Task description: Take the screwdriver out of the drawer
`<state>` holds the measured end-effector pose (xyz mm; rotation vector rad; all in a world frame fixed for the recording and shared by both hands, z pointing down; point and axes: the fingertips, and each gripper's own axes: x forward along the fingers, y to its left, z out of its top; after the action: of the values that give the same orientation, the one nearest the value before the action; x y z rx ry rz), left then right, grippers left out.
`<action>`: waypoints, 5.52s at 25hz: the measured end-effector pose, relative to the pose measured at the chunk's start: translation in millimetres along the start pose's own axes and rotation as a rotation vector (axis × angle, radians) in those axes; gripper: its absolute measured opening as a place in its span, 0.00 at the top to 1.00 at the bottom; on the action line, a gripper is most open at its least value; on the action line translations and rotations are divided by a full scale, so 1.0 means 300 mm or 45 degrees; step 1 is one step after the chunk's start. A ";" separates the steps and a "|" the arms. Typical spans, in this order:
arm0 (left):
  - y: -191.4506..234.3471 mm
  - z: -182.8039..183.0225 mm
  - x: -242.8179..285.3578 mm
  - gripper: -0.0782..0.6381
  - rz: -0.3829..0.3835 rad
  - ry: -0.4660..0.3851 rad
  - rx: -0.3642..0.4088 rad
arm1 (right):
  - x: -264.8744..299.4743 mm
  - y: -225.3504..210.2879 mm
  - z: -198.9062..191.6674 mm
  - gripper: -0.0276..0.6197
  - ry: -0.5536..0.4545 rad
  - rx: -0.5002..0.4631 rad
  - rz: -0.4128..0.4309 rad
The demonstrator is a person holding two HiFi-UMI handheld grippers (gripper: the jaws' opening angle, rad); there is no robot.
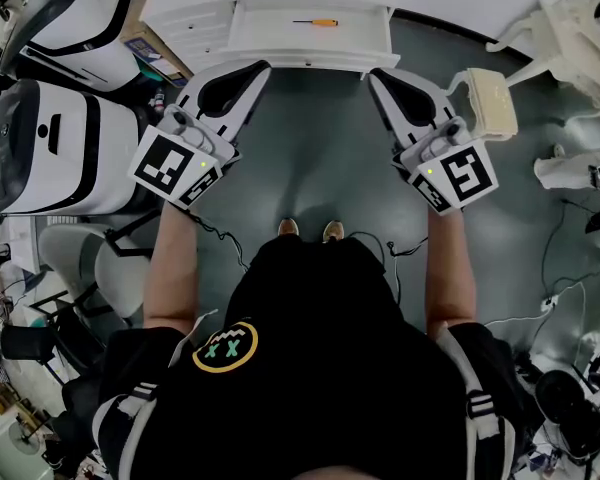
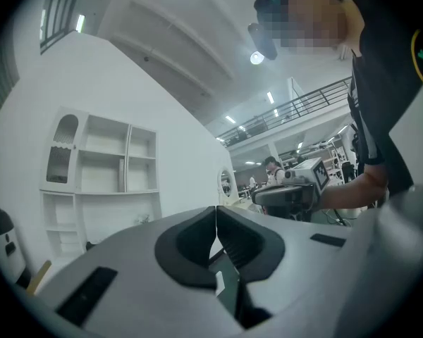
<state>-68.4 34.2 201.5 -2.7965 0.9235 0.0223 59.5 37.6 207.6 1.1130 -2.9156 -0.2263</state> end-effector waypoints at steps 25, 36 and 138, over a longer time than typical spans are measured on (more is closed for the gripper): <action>-0.004 0.012 -0.025 0.86 0.003 0.002 0.003 | 0.003 0.017 0.011 0.88 -0.011 0.026 0.008; -0.006 0.013 -0.044 0.86 0.002 -0.002 0.001 | 0.012 0.055 0.004 0.61 0.000 0.052 0.059; 0.360 -0.295 0.400 0.86 -0.025 0.066 -0.019 | 0.346 -0.479 -0.304 0.06 0.047 0.054 0.067</action>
<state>-39.7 -138.1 259.7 -2.8322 0.9110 -0.0467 82.8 -149.1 273.5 1.0330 -2.9257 -0.1428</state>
